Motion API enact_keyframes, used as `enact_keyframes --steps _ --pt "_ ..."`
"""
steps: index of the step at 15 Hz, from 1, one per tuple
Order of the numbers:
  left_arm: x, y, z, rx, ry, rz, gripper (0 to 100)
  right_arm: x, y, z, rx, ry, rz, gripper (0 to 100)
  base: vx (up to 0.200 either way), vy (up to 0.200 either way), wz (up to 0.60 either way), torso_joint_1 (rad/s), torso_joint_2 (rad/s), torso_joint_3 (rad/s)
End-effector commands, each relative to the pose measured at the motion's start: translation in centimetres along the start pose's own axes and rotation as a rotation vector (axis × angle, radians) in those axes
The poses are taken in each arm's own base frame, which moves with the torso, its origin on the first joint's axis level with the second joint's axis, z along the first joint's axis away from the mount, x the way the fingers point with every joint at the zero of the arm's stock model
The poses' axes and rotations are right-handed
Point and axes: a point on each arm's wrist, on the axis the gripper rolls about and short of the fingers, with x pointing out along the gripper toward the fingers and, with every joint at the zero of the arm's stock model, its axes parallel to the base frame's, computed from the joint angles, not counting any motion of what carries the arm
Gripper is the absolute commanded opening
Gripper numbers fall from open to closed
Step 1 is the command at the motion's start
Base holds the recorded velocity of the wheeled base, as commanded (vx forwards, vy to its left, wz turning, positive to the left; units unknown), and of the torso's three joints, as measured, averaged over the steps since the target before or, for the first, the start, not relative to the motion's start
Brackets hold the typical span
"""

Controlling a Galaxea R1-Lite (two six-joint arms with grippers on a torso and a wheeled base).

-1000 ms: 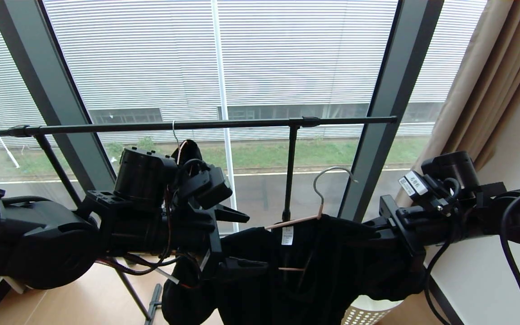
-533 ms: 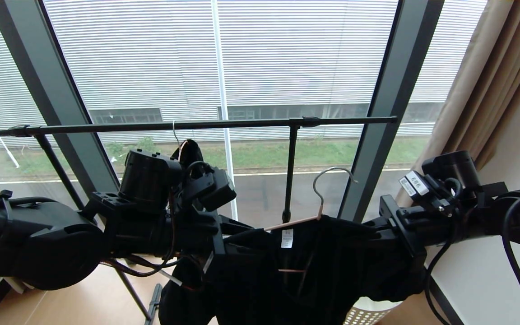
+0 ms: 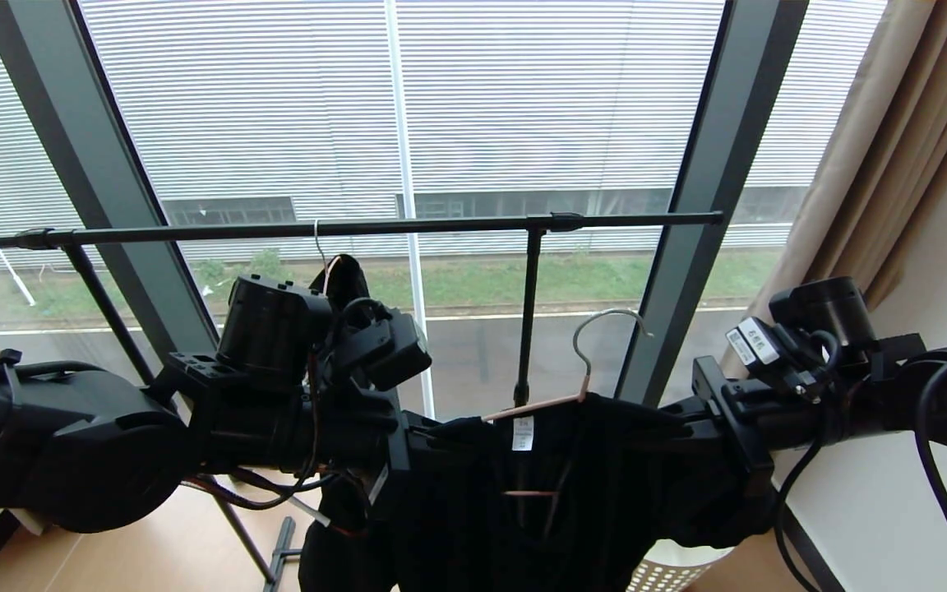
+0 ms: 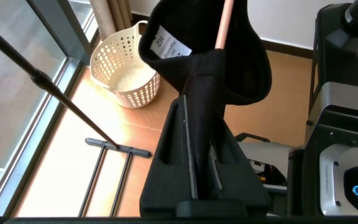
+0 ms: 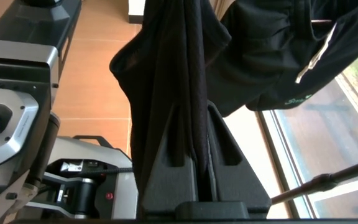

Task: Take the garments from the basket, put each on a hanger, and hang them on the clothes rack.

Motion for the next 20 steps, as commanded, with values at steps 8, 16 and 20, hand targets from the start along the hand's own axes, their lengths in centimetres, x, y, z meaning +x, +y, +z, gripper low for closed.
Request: enact_keyframes --steps 8,16,20 --pt "-2.3 -0.3 -0.1 -0.006 -0.018 0.045 0 -0.7 0.0 1.1 -0.025 0.015 -0.056 100 0.000 0.000 0.00 0.000 0.00 0.000" --pt "-5.9 -2.0 -0.1 0.015 -0.054 0.109 0 -2.5 -1.4 1.1 -0.039 0.124 -0.240 100 0.000 0.000 0.00 0.000 0.00 0.000" --pt "-7.3 -2.3 -0.1 0.016 -0.070 0.144 0 -2.2 -2.0 0.4 -0.050 0.218 -0.336 100 0.000 0.000 0.00 0.000 0.00 0.000"
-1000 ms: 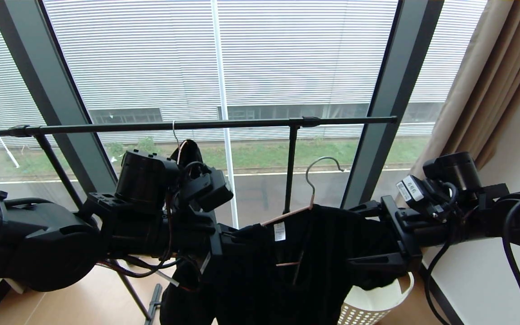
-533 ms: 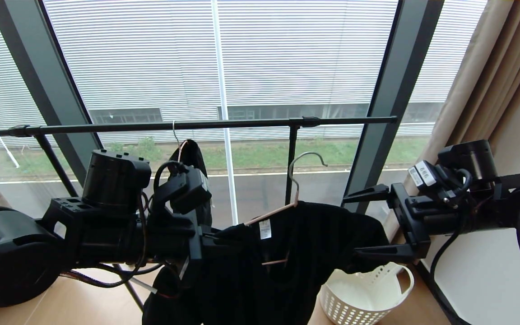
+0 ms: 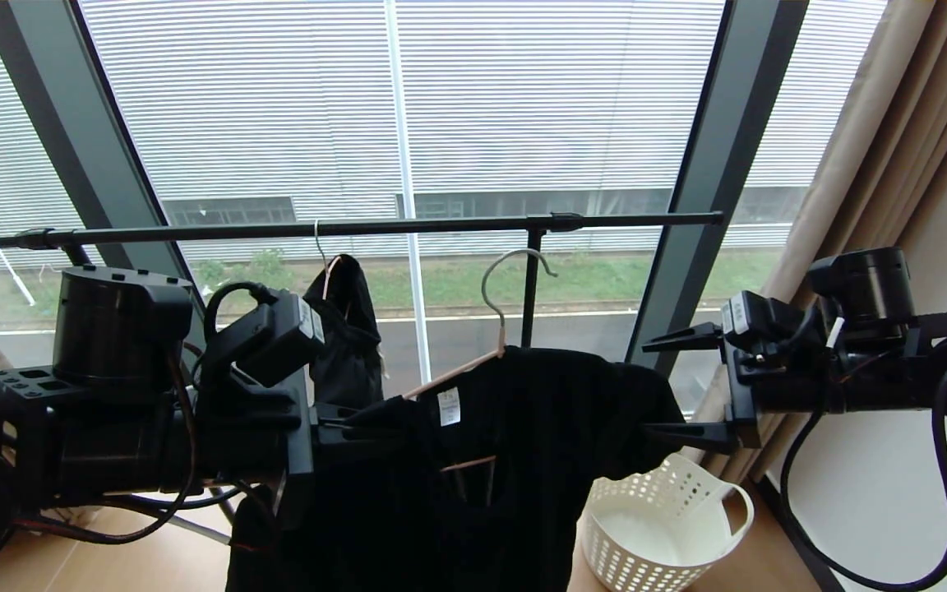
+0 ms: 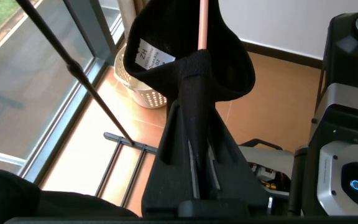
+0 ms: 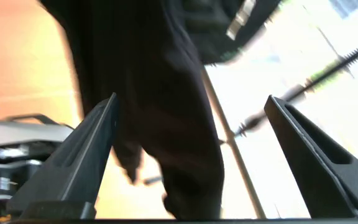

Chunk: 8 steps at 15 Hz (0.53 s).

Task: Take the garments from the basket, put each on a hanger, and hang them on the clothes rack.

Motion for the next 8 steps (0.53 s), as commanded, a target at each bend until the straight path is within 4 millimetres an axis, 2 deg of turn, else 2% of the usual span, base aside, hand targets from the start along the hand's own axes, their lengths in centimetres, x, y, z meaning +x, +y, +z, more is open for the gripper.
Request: enact_keyframes --steps 1,8 --pt "-0.7 -0.2 0.3 0.008 -0.015 0.015 0 0.6 -0.1 -0.6 0.003 0.025 -0.011 100 0.000 0.000 0.00 0.000 0.00 0.000" --pt "-0.9 -0.4 0.1 0.004 -0.013 0.015 0 1.7 -0.9 -1.7 -0.011 0.105 -0.093 100 0.000 0.000 0.00 0.000 0.00 0.000"
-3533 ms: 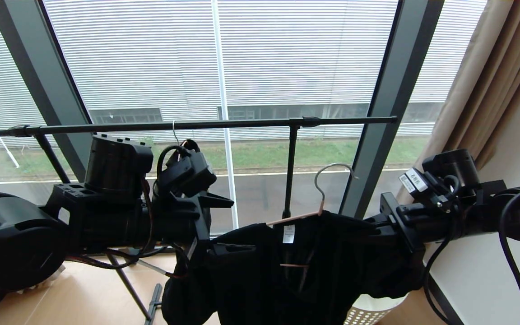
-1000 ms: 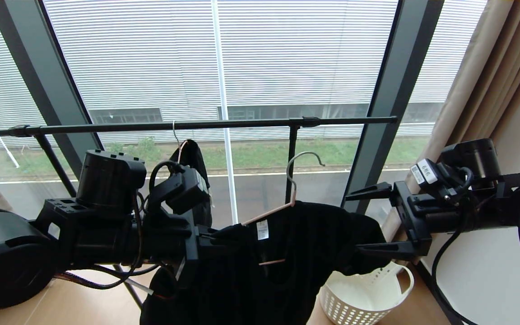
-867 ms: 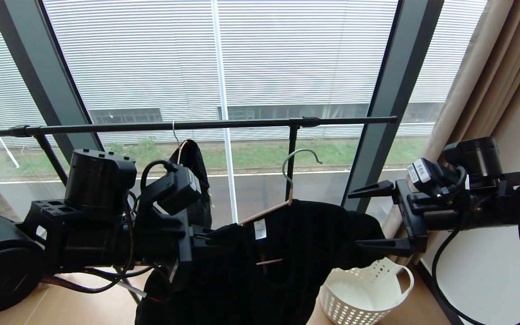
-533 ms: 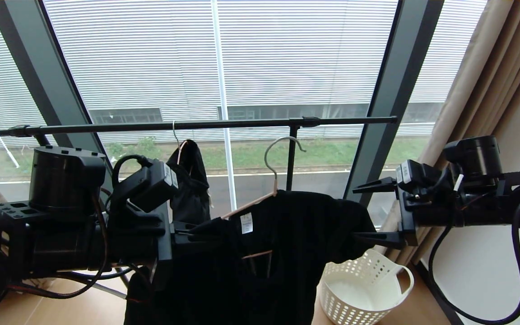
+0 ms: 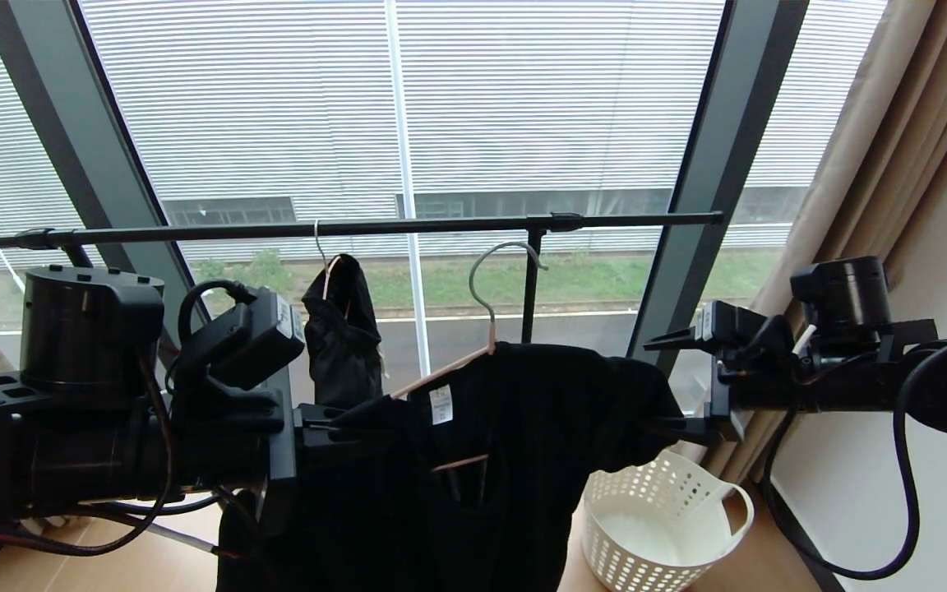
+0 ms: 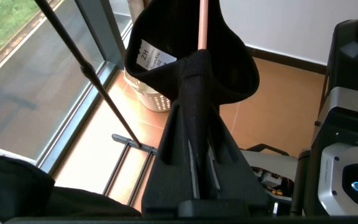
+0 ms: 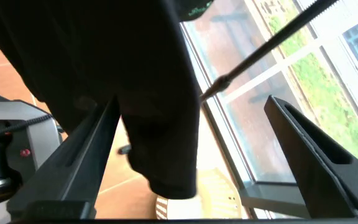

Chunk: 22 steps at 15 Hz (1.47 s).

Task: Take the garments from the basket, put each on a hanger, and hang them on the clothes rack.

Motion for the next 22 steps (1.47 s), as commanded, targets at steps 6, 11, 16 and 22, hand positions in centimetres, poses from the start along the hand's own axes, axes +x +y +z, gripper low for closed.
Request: enact_keyframes --steps 6,11,16,22 --pt "-0.3 -0.1 -0.2 -0.006 0.002 0.008 0 0.3 -0.3 -0.8 -0.026 -0.002 -0.032 0 0.000 0.000 0.00 0.000 0.00 0.000" --pt "-1.1 -0.1 -0.5 -0.014 0.003 0.031 0 0.0 -1.3 -1.6 -0.009 0.011 -0.063 0 0.000 0.000 0.00 0.000 0.00 0.000" --pt "-2.0 0.2 -0.6 -0.021 -0.004 0.071 0 0.3 -2.5 -2.8 0.016 0.027 -0.080 0 0.000 0.000 0.00 0.000 0.00 0.000" --pt "-2.9 0.2 -0.8 -0.023 -0.010 0.100 0 0.5 -3.2 -3.7 0.034 0.039 -0.089 0 0.000 0.000 0.00 0.000 0.00 0.000"
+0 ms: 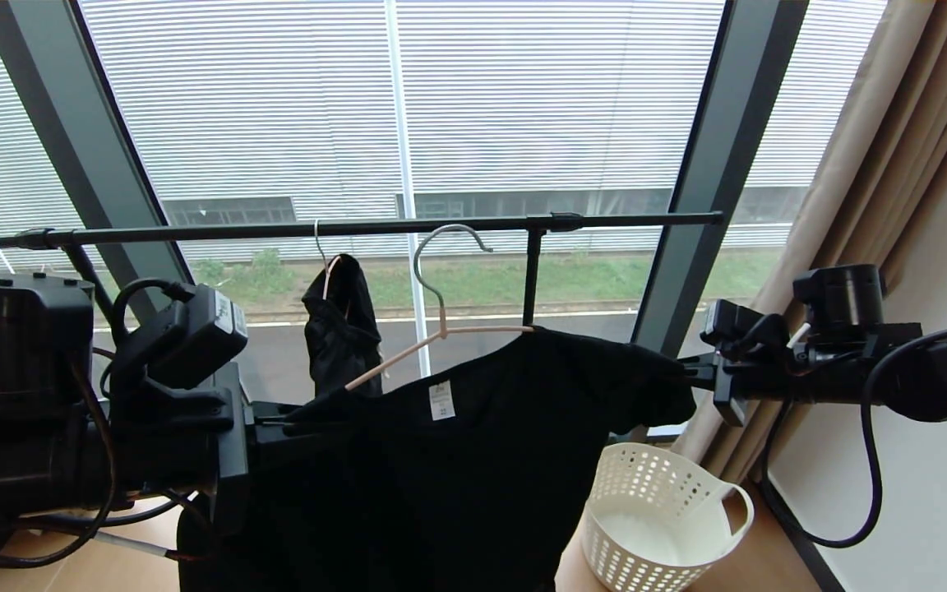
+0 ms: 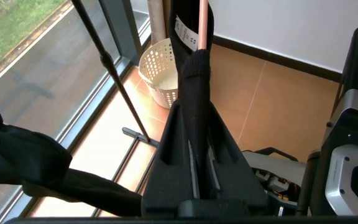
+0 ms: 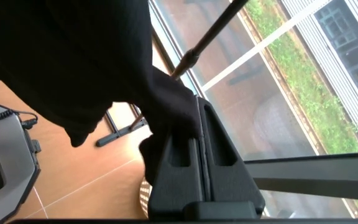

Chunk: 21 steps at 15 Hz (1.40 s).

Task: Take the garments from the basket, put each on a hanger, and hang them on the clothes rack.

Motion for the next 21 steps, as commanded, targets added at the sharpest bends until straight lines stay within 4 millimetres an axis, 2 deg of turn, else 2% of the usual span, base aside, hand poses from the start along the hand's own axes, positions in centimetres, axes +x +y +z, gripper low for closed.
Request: enact_keyframes --steps 1,6,7,12,15,19,21 --pt "-0.4 0.1 0.0 -0.001 -0.004 0.016 0 0.1 -0.1 -0.2 0.004 0.003 0.001 0 0.000 0.000 0.00 0.000 0.00 0.000" --pt "-0.5 0.3 -0.4 -0.015 0.005 0.028 0 0.0 0.3 -0.2 0.012 -0.001 0.013 0 0.000 0.000 0.00 0.000 0.00 0.000" --pt "-0.5 0.3 -0.4 -0.015 0.005 0.028 0 0.0 0.3 -0.1 0.011 -0.003 0.013 100 0.000 0.000 0.00 0.000 0.00 0.000" --pt "0.6 1.4 -0.2 -0.099 0.032 0.069 0 -1.6 2.0 3.0 -0.019 -0.053 0.018 100 0.000 0.000 0.00 0.000 0.00 0.000" --pt "2.2 1.9 0.6 -0.148 0.066 0.151 0 -2.9 2.8 5.4 0.043 -0.096 0.005 100 0.000 0.000 0.00 0.000 0.00 0.000" --pt "5.3 1.6 1.3 -0.193 0.137 0.289 0 -2.5 3.7 8.4 0.254 -0.085 -0.076 100 0.000 0.000 0.00 0.000 0.00 0.000" --pt "6.3 2.1 1.5 -0.217 0.106 0.334 0 -2.5 4.0 9.3 0.293 -0.088 -0.104 100 0.000 0.000 0.00 0.000 0.00 0.000"
